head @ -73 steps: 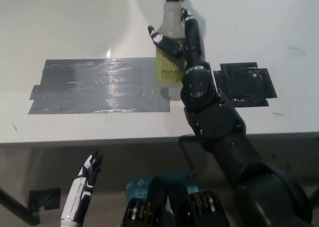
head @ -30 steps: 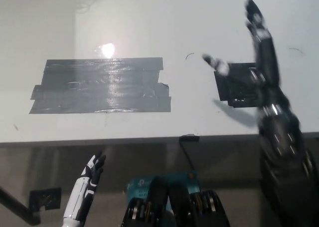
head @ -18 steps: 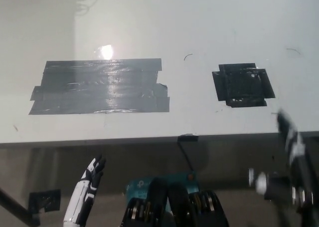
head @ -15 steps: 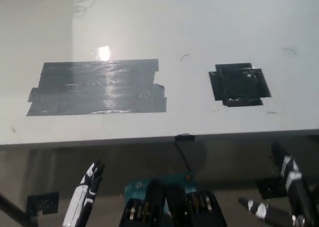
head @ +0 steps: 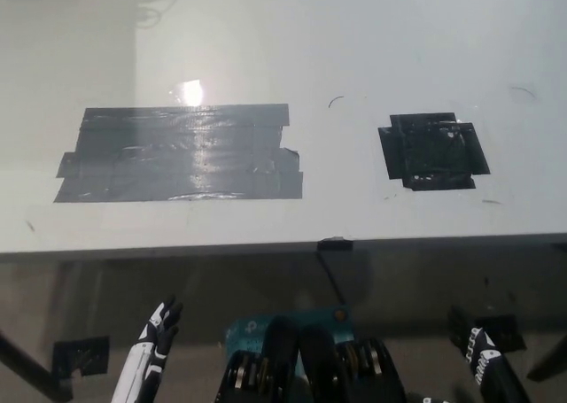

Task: A spray bottle is kept on the black marked spot on the table infront of the robot and the robot extends its right arm to pick it up and hands it to a person

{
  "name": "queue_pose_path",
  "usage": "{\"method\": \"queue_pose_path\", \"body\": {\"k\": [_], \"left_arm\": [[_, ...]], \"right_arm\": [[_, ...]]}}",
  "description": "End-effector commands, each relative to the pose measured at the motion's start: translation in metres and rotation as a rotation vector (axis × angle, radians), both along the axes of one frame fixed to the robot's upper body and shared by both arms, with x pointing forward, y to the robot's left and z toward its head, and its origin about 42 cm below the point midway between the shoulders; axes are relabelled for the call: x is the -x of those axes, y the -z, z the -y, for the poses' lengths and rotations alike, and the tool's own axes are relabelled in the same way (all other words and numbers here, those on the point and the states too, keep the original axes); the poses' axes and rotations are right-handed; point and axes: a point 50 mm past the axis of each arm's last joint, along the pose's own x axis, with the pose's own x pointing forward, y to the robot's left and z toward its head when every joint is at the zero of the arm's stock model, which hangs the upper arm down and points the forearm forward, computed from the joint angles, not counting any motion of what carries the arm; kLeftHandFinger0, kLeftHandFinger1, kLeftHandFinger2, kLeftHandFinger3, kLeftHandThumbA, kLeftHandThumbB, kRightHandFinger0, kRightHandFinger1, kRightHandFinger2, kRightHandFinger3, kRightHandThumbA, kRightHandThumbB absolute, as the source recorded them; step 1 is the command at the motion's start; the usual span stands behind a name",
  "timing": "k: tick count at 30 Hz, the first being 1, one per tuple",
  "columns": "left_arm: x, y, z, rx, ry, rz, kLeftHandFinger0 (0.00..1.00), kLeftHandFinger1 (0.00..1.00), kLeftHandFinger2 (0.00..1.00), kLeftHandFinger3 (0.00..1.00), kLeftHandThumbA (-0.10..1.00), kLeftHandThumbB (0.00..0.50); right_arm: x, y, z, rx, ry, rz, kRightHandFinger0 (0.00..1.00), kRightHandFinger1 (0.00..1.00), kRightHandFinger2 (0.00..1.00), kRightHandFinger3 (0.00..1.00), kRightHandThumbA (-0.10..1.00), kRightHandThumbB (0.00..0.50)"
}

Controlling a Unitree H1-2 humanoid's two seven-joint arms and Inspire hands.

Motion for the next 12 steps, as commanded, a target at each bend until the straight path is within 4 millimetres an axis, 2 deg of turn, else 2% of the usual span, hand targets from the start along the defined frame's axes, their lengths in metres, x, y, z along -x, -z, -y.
{"method": "queue_pose_path", "body": {"k": [1,12], "left_arm": [[-0.0017,-0.0073,-0.0061,0.001,-0.015,0.048,1.0,1.0,1.0,1.0,1.0,0.49],[-0.0098,-0.0124,-0.0077,0.005,-0.012,0.068,1.0,1.0,1.0,1.0,1.0,0.48]], "right_arm": [[-0.0063,-0.0053,-0.0031,-0.015,-0.033,0.073,1.0,1.0,1.0,1.0,0.98,0.452],[-0.013,-0.0096,-0.0051,-0.008,-0.035,0.087,1.0,1.0,1.0,1.0,0.98,0.481]]}}
